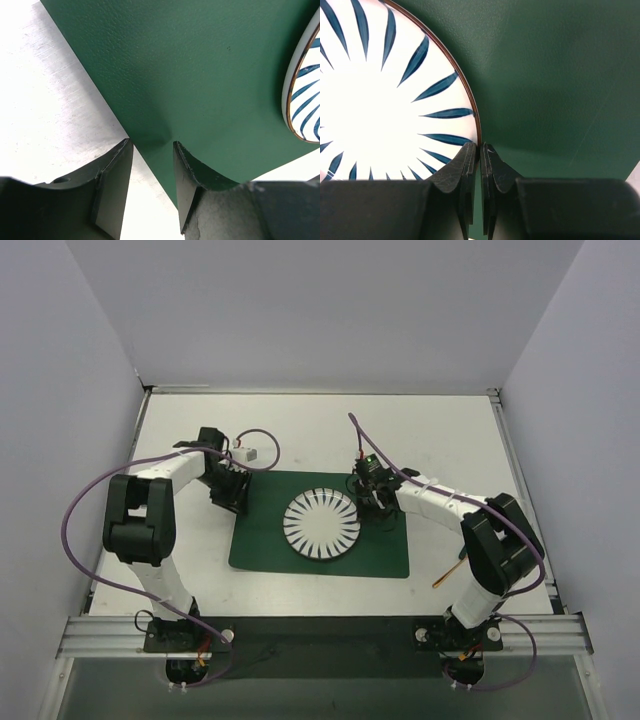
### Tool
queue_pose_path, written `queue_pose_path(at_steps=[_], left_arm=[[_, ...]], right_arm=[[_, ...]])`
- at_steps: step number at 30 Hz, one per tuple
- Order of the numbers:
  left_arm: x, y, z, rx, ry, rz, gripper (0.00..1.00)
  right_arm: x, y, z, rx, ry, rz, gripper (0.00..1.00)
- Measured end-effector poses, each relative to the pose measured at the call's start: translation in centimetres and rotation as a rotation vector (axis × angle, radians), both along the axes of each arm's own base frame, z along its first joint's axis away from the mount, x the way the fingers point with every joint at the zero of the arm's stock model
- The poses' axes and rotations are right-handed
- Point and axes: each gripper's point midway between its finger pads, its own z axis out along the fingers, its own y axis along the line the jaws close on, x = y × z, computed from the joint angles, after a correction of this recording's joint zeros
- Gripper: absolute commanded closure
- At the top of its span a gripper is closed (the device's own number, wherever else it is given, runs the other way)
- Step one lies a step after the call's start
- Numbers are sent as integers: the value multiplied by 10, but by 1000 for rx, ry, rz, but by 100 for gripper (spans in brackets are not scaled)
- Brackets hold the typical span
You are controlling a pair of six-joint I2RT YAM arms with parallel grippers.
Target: Set the dinner table for one person
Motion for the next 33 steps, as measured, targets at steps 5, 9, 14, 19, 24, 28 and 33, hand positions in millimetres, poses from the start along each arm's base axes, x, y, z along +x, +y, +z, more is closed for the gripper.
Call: queue_pose_path(at_steps=[5, 9, 14, 19, 24, 28, 33], left_arm=[[-1, 0, -3, 0, 11, 2, 52], [-2, 0, -3, 0, 14, 1, 52], [-3, -1, -3, -3, 15, 1, 52], [-3, -1, -3, -4, 15, 0, 52], [-3, -1, -3, -5, 16, 1, 46], [-3, 1, -3, -5, 14, -3, 23], [1, 8, 6, 4, -19, 0, 11]], right_arm=[[-2, 0, 0, -4, 4, 32, 100], [-3, 1, 0, -4, 9, 50, 100], [-4, 2, -3, -5, 24, 61, 100], [-1, 8, -3, 7, 30, 72, 100], [-1, 8, -2, 5, 33, 78, 74], [0, 3, 1, -13, 26, 42, 43], [0, -29, 38, -37, -122, -103, 34]])
